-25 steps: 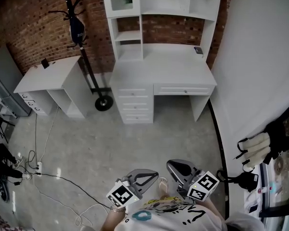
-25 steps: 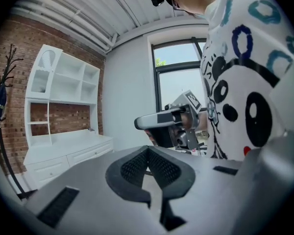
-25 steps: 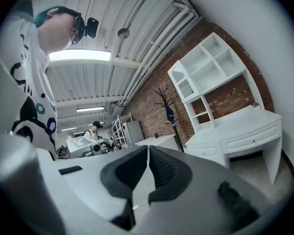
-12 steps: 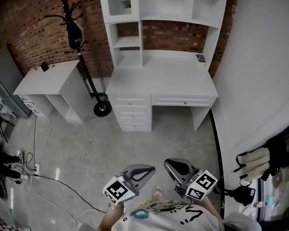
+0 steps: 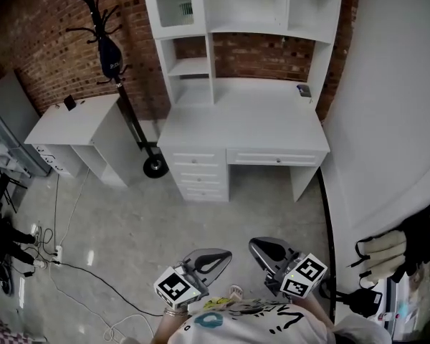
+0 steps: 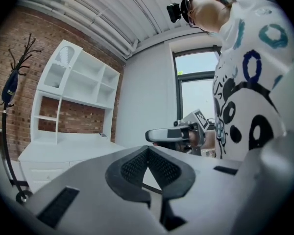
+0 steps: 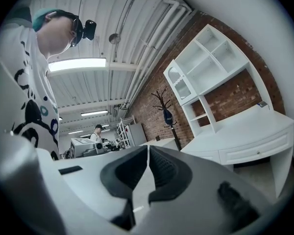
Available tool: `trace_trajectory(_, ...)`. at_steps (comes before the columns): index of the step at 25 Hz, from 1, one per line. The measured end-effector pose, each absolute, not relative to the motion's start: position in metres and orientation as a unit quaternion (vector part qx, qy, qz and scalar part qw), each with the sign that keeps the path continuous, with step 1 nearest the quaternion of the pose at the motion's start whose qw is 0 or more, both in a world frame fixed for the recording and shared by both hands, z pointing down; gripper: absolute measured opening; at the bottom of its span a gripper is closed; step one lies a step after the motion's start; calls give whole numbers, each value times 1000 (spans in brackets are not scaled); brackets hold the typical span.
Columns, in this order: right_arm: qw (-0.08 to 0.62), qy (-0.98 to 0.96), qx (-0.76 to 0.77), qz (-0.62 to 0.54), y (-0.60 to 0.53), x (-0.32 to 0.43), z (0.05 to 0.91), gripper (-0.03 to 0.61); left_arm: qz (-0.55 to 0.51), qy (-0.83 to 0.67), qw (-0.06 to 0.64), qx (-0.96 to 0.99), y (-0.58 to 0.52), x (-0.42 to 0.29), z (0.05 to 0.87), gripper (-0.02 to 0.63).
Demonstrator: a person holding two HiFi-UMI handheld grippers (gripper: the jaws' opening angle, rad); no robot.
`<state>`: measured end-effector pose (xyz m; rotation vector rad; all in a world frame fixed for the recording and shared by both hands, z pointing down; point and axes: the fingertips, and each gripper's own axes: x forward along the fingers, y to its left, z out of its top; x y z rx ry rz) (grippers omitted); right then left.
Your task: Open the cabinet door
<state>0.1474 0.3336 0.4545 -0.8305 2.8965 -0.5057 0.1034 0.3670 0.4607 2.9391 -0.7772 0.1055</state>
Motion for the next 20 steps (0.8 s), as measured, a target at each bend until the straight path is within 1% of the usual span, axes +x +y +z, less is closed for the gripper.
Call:
trace_trajectory(3, 42, 949, -262, -169, 324, 145, 452, 29, 41, -269, 78, 959, 367, 94, 470, 15)
trace_trajectory(6, 44, 953, -247, -169, 317, 130, 452, 29, 52, -286, 87, 953, 358, 79, 478, 15)
trace_trajectory(13, 36, 952, -244, -180, 294, 114, 463, 29, 54, -282, 85, 954, 329, 69, 482, 15)
trace_trajectory(20, 37, 947, -263, -180, 240, 87, 461, 29, 58, -259, 69, 962, 268, 46, 480, 15)
